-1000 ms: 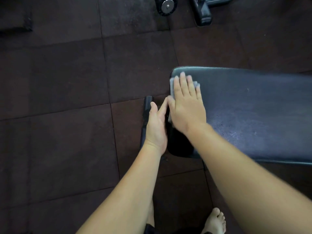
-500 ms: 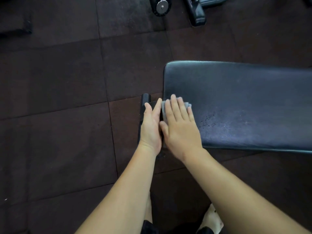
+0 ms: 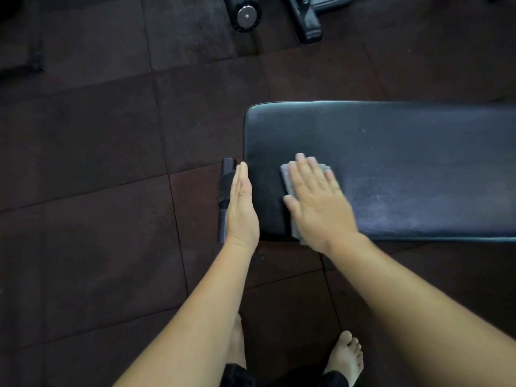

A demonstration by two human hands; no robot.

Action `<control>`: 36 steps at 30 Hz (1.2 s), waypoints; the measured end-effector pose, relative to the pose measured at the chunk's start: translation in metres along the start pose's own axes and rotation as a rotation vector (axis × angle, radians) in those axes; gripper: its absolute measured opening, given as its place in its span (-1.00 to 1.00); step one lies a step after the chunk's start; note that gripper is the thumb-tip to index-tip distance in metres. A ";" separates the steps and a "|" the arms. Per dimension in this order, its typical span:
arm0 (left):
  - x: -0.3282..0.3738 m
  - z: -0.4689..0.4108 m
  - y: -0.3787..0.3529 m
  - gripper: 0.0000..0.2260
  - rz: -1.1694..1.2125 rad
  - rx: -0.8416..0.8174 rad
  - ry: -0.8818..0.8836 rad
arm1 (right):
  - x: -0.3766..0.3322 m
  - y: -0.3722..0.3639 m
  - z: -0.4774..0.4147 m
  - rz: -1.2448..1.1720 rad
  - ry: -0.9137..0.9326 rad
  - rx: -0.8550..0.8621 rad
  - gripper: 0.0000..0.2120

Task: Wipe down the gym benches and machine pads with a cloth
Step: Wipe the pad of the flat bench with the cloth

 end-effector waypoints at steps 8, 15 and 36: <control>-0.002 -0.002 -0.003 -0.49 -0.384 0.111 -0.079 | 0.068 0.006 0.025 -0.084 -0.364 0.100 -0.28; 0.005 0.001 -0.006 -0.47 -0.701 0.228 -0.124 | 0.072 -0.001 0.034 -0.018 -0.053 0.047 -0.34; 0.004 -0.003 -0.005 -0.42 -0.715 0.270 -0.165 | 0.150 0.041 -0.058 -0.104 -0.421 0.138 -0.26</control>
Point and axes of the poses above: each hand's wrist, its own z-axis away from the middle knuckle, its own y-axis out of the back of the hand, x = y × z, the point moved 10 cm from there along -z, towards the middle knuckle, and after that the axes turned 6 degrees about y, right-handed, at the moved point
